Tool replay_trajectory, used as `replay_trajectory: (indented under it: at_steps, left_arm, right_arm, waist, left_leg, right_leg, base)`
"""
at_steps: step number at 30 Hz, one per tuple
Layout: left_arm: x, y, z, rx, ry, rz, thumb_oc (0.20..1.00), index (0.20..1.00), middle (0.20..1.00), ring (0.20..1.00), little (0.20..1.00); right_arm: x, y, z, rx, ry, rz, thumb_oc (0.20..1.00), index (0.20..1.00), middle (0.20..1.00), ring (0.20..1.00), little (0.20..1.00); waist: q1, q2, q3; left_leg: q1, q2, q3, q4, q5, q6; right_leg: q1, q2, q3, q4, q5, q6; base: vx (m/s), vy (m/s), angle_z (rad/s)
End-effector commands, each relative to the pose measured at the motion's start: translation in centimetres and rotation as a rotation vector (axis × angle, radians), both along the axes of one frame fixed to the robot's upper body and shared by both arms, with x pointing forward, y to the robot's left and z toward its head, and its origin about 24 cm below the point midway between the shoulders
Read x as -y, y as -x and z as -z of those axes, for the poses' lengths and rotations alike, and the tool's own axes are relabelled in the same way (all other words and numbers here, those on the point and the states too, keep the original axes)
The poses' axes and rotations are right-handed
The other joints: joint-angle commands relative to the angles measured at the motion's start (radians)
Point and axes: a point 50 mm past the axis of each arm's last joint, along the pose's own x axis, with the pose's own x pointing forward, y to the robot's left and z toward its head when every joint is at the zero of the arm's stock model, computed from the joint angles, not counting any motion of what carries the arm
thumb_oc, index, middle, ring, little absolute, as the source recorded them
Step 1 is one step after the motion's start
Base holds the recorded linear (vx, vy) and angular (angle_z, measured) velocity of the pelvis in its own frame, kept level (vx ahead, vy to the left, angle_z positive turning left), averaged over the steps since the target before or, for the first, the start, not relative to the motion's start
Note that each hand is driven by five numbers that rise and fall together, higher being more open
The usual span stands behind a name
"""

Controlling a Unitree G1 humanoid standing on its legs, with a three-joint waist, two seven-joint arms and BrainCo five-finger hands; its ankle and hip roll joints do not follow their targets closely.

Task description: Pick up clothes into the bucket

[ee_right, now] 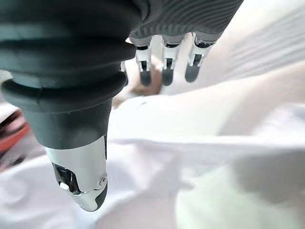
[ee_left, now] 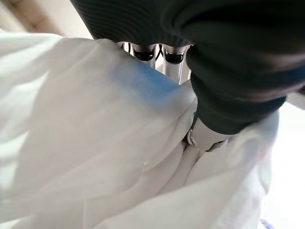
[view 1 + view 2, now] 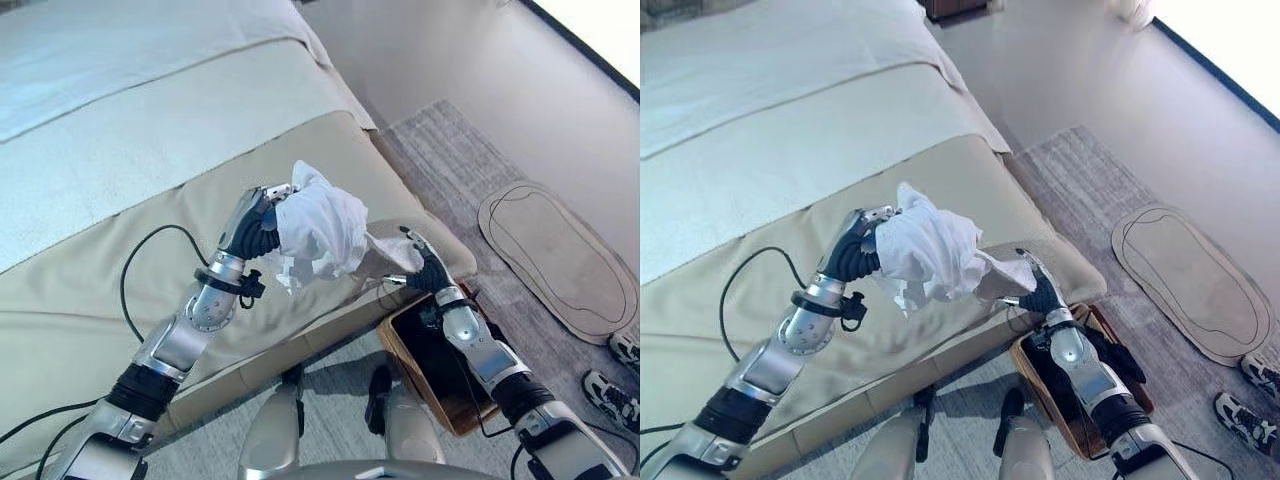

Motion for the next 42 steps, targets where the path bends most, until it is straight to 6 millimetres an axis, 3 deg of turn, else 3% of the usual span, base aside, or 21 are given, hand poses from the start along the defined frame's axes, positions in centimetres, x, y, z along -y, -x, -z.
replay_trajectory:
  at_steps: [1, 5, 6, 13, 19, 20, 23, 30, 38, 42]
  left_arm:
    - [1.5, 1.3, -4.3, 0.158, 0.076, 0.179, 0.2, 0.2, 0.2, 0.2, 0.2]
    - [2.0, 2.2, -5.8, 0.198, 0.102, 0.256, 0.2, 0.2, 0.2, 0.2, 0.2]
    - [2.5, 2.6, -6.6, 0.214, 0.133, 0.306, 0.2, 0.2, 0.2, 0.2, 0.2]
    - [2.9, 2.9, -6.3, 0.143, 0.248, 0.381, 0.2, 0.2, 0.2, 0.2, 0.2]
    - [3.3, 3.1, -5.3, 0.069, 0.291, 0.419, 0.2, 0.2, 0.2, 0.2, 0.2]
    - [3.5, 3.1, -5.2, 0.063, 0.291, 0.426, 0.2, 0.2, 0.2, 0.2, 0.2]
    - [3.6, 3.1, -5.3, 0.062, 0.27, 0.423, 0.2, 0.2, 0.2, 0.2, 0.2]
    - [3.2, 3.1, -5.3, 0.059, 0.255, 0.41, 0.2, 0.2, 0.2, 0.2, 0.2]
    - [2.0, 2.6, -4.5, 0.043, 0.259, 0.312, 0.2, 0.2, 0.2, 0.2, 0.2]
    - [-0.1, 1.6, -1.8, -0.038, 0.254, 0.143, 0.2, 0.2, 0.2, 0.2, 0.2]
  right_arm:
    - [-1.9, 0.1, -2.4, 0.084, -0.058, -0.145, 1.0, 1.0, 1.0, 1.0, 1.0]
    - [-2.6, -0.1, -3.3, 0.12, -0.044, -0.171, 1.0, 1.0, 1.0, 1.0, 1.0]
    - [-3.6, -0.2, -4.4, 0.147, -0.071, -0.217, 1.0, 1.0, 1.0, 1.0, 1.0]
    - [-5.7, 0.0, -5.9, 0.193, -0.184, -0.269, 1.0, 1.0, 1.0, 1.0, 1.0]
    - [-8.0, 0.8, -5.5, 0.093, -0.327, -0.391, 1.0, 1.0, 1.0, 1.0, 1.0]
    - [-9.1, 0.6, -6.2, 0.11, -0.343, -0.412, 0.2, 0.2, 0.2, 0.2, 0.2]
    - [-9.8, 1.8, -6.8, 0.089, -0.397, -0.516, 0.2, 0.2, 0.2, 0.2, 0.2]
    - [-10.6, 3.4, -4.7, -0.06, -0.42, -0.618, 0.2, 0.2, 0.2, 0.2, 0.2]
    - [-9.2, 2.9, -3.1, -0.124, -0.51, -0.497, 0.2, 0.2, 0.2, 0.2, 0.2]
    - [-7.0, 3.0, -1.9, -0.169, -0.63, -0.374, 0.2, 0.2, 0.2, 0.2, 0.2]
  waist:
    - [-0.01, -0.043, -0.087]
    - [-0.007, -0.043, -0.111]
    - [-0.004, -0.045, -0.128]
    - [0.002, -0.041, -0.169]
    - [0.007, -0.043, -0.185]
    - [0.01, -0.042, -0.189]
    - [0.005, -0.044, -0.191]
    - [0.0, -0.047, -0.201]
    - [-0.002, -0.049, -0.211]
    - [-0.005, -0.051, -0.216]
  left_leg:
    - [0.034, 0.016, 0.029, 0.036, -0.073, 0.003]
    - [0.068, 0.017, 0.03, 0.016, -0.073, 0.001]
    - [0.084, 0.016, 0.032, 0.01, -0.075, 0.003]
    - [0.132, 0.018, 0.044, -0.013, -0.08, 0.004]
    - [0.157, 0.019, 0.049, -0.026, -0.082, 0.006]
    - [0.158, 0.017, 0.048, -0.027, -0.082, 0.006]
    - [0.163, 0.018, 0.051, -0.03, -0.082, 0.005]
    - [0.174, 0.018, 0.06, -0.035, -0.086, 0.006]
    - [0.183, 0.017, 0.064, -0.035, -0.091, 0.008]
    - [0.188, 0.017, 0.068, -0.036, -0.091, 0.007]
  right_leg:
    - [0.048, -0.057, 0.004, -0.137, 0.14, 0.075]
    - [0.081, -0.052, -0.001, -0.156, 0.138, 0.077]
    - [0.098, -0.049, -0.002, -0.164, 0.138, 0.077]
    - [0.138, -0.046, -0.004, -0.183, 0.135, 0.077]
    - [0.156, -0.044, -0.002, -0.194, 0.135, 0.075]
    - [0.157, -0.044, -0.001, -0.195, 0.136, 0.075]
    - [0.161, -0.044, -0.002, -0.196, 0.136, 0.075]
    - [0.165, -0.044, 0.0, -0.201, 0.138, 0.077]
    - [0.175, -0.046, 0.002, -0.201, 0.137, 0.078]
    - [0.179, -0.044, 0.003, -0.202, 0.138, 0.078]
  base:
    - [0.09, -0.008, 0.02]
    - [0.08, -0.01, 0.02]
    - [0.05, -0.011, 0.04]
    - [0.07, 0.002, 0.01]
    - [0.02, 0.003, -0.01]
    - [0.0, 0.0, 0.0]
    - [0.0, 0.0, 0.0]
    - [0.0, 0.0, 0.0]
    - [0.0, 0.001, -0.02]
    - [0.0, 0.0, 0.0]
